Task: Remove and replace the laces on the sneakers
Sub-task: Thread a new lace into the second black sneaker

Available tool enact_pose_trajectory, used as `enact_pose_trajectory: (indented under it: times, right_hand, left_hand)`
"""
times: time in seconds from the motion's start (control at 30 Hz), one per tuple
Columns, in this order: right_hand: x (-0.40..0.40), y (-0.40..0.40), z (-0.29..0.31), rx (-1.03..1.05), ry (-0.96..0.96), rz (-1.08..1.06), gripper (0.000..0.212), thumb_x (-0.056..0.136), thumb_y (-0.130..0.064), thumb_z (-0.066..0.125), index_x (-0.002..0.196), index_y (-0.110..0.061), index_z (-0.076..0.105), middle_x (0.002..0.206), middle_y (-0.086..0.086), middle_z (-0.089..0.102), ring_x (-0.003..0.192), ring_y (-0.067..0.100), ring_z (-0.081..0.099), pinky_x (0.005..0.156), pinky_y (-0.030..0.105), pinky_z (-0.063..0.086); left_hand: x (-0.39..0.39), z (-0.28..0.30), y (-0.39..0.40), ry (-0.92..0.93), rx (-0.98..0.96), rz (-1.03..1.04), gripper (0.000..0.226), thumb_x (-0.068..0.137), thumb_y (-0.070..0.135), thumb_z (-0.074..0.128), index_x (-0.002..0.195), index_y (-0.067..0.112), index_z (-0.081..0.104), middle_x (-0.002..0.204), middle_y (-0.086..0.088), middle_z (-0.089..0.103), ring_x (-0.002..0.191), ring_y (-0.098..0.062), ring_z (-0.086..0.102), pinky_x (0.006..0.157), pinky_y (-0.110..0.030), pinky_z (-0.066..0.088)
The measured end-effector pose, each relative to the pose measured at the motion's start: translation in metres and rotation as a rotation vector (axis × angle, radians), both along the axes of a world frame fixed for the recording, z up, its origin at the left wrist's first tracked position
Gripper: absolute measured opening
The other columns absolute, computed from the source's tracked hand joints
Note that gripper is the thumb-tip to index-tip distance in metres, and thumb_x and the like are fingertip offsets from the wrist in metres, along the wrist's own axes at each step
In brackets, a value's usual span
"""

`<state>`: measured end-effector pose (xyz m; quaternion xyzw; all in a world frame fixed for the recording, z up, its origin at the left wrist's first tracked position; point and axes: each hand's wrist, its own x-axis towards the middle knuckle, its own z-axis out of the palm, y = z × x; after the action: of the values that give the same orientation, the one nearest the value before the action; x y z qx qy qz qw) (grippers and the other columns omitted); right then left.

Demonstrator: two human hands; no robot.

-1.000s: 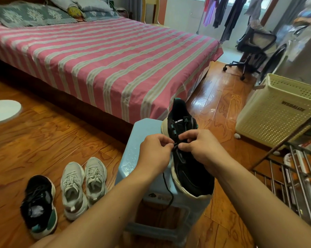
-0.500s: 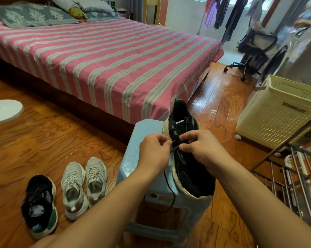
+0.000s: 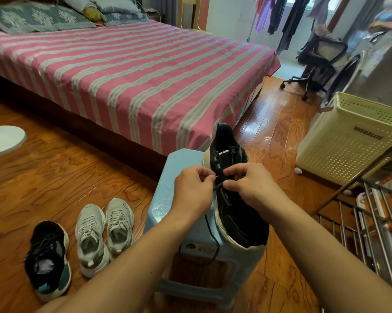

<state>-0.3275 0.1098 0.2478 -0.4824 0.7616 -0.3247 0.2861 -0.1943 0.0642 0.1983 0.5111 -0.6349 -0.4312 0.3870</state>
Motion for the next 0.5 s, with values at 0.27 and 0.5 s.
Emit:
enact_pose_trajectory:
  times: [0.27, 0.5]
  right_hand:
    - [0.0024, 0.0014, 0.0012, 0.007, 0.017, 0.021, 0.031, 0.09, -0.012, 0.073, 0.119, -0.022, 0.071, 0.095, -0.003, 0.069, 0.087, 0.008, 0.066, 0.067, 0.012, 0.048]
    - [0.0057, 0.0001, -0.0009, -0.01, -0.008, 0.012, 0.039, 0.088, -0.006, 0.072, 0.124, -0.022, 0.071, 0.1, -0.006, 0.071, 0.094, 0.008, 0.068, 0.087, 0.023, 0.054]
  left_hand:
    - [-0.0035, 0.0039, 0.0016, -0.04, -0.029, 0.02, 0.007, 0.097, 0.019, 0.067, 0.095, 0.021, 0.073, 0.086, 0.005, 0.071, 0.087, -0.013, 0.068, 0.082, -0.036, 0.059]
    - [-0.0028, 0.0038, 0.0028, -0.044, -0.025, 0.038, 0.008, 0.098, 0.02, 0.066, 0.095, 0.021, 0.073, 0.087, 0.004, 0.071, 0.088, -0.014, 0.067, 0.082, -0.037, 0.058]
